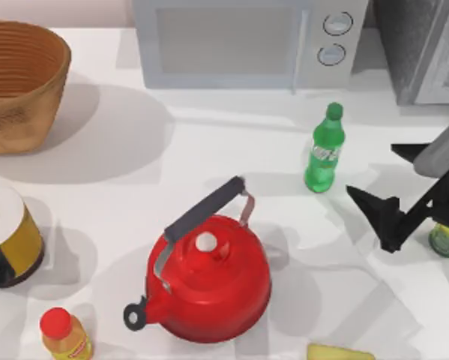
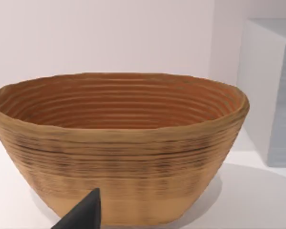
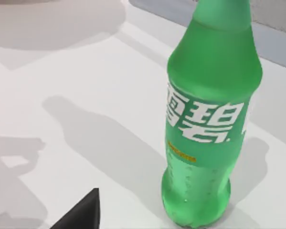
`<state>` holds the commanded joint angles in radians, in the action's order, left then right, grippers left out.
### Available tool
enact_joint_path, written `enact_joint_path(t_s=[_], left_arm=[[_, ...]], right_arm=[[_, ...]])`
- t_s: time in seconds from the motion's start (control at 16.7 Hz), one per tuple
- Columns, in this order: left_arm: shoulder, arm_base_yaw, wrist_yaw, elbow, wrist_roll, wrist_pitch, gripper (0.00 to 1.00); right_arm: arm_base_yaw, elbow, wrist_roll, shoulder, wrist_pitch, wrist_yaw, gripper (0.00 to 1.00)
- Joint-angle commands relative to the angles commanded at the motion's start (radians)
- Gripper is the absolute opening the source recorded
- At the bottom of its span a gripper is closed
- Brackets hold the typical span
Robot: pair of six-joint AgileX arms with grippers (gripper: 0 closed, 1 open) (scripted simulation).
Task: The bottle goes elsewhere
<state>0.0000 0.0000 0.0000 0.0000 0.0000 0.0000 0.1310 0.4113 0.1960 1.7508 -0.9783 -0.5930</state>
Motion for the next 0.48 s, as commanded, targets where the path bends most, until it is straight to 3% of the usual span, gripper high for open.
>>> enact_joint_path(t_s=[0.48], left_arm=[[0.0,0.0,0.0,0.0,0.0,0.0,1.0]], right_arm=[[0.105,0.15,-0.043,0.093,0.025,0.093,1.0]])
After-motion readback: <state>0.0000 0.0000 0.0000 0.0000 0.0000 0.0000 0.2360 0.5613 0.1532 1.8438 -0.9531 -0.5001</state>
